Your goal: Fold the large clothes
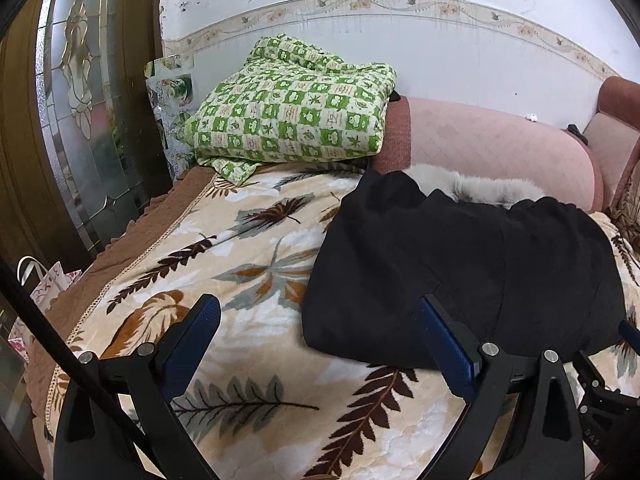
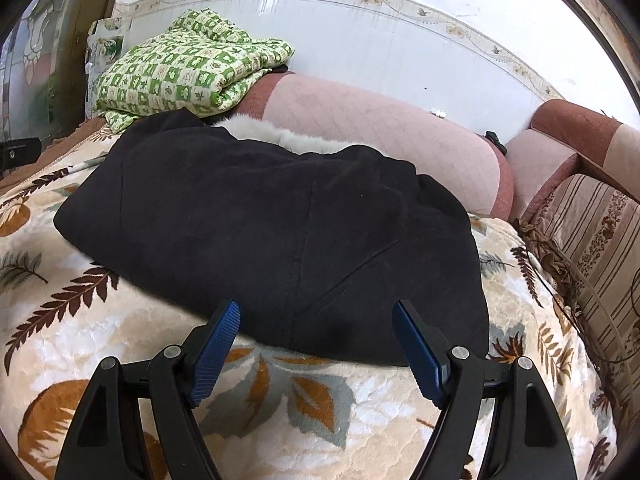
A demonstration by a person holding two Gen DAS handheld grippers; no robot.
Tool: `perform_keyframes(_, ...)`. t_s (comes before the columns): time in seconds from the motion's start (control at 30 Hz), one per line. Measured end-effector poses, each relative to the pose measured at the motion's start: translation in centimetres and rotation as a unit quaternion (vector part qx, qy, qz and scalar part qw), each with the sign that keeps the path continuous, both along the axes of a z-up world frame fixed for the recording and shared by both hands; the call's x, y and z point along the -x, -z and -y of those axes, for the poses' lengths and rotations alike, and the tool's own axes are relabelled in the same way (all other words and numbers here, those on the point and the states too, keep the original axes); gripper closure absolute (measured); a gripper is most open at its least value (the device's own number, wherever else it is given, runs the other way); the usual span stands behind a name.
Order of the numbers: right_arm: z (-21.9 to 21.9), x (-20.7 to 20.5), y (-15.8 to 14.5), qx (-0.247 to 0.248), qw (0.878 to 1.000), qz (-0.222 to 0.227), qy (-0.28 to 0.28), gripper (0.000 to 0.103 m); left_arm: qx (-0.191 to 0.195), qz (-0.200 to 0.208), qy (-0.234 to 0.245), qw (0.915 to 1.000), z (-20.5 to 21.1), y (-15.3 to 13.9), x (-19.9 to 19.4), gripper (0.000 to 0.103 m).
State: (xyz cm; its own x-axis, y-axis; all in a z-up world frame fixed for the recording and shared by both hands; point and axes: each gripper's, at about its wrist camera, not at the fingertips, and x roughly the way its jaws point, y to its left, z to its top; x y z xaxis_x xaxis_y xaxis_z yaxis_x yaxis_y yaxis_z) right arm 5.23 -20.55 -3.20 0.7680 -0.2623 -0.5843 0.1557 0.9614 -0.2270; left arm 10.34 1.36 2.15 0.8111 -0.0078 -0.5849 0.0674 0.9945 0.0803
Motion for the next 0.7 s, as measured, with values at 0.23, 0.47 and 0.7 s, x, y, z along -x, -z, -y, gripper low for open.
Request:
perform_keyframes(0.23, 0.1, -0.2, 0.3, -0.001, 1.0, -0.006, 0.003, 0.021, 0.009, -0.022, 0.012, 0.9996, -0.1, 0.4, -0.6, 0.006)
perform_keyframes(0.47, 0.9, -0.5, 0.7, -0.018, 1.0, -0.016, 0.013, 0.021, 0.03, -0.062, 0.016, 0.9975, -0.7, 1.6, -1.9, 0.006)
perform_keyframes(0.7, 4.0, -0.8, 0.7, -0.041, 0.998, -0.016, 0.053, 0.019, -0.001, -0.073, 0.012, 0.9973, -0.6, 2.6, -2.8, 0.017)
